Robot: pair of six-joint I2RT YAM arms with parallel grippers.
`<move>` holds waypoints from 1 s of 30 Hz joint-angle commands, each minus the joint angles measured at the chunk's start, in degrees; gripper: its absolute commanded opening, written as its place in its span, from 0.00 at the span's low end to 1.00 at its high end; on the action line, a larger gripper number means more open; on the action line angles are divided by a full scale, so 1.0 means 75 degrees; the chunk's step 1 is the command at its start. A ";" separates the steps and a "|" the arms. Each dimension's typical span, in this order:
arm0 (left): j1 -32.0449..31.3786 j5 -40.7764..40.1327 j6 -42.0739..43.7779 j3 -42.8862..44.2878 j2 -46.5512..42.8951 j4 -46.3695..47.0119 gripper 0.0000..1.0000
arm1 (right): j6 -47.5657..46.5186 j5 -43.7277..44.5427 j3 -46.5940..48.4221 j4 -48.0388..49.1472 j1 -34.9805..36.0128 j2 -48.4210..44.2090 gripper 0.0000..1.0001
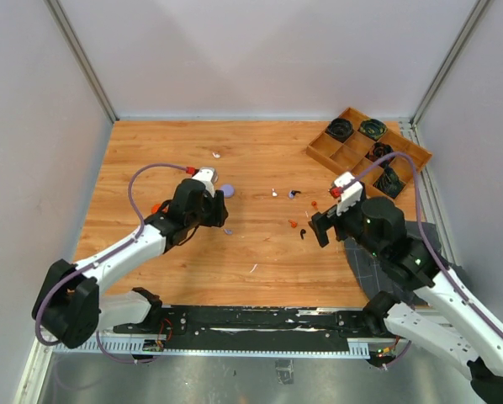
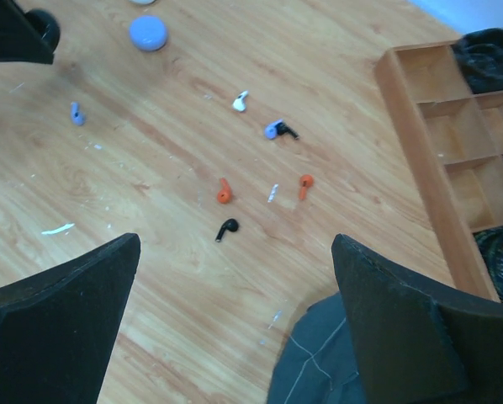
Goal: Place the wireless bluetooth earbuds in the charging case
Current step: Pick up the charging case at the center of the board.
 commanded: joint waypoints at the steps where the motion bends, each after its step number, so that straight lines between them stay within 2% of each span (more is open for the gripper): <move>1: -0.0572 0.0121 0.0230 -0.0506 -0.0705 0.1632 0.37 | 0.0348 -0.1051 0.0507 -0.0507 0.0112 0.0771 0.98; 6: -0.1260 0.0034 0.0537 -0.1145 -0.1260 0.3001 0.37 | 0.0630 -0.1599 0.0978 -0.0466 0.0111 0.1497 0.99; 13: -0.2370 -0.0610 0.1795 -0.1520 -0.1311 0.4262 0.36 | 0.0975 -0.2428 0.1737 -0.0448 0.0094 0.2781 0.99; 17: -0.2621 -0.0513 0.2125 -0.1733 -0.1216 0.5090 0.35 | 0.1107 -0.2762 0.2383 -0.0710 0.0039 0.3667 0.99; 22: -0.2820 -0.0238 0.2579 -0.1902 -0.1074 0.5784 0.34 | 0.1294 -0.3344 0.2566 -0.0387 -0.0133 0.3982 1.00; 24: -0.2871 -0.0118 0.2718 -0.1957 -0.1045 0.5955 0.33 | 0.1486 -0.3555 0.2734 -0.0330 -0.0154 0.4199 0.95; 30: -0.2947 -0.0036 0.2759 -0.2194 -0.1036 0.6392 0.34 | 0.1927 -0.4260 0.3067 -0.0080 -0.0167 0.4880 0.68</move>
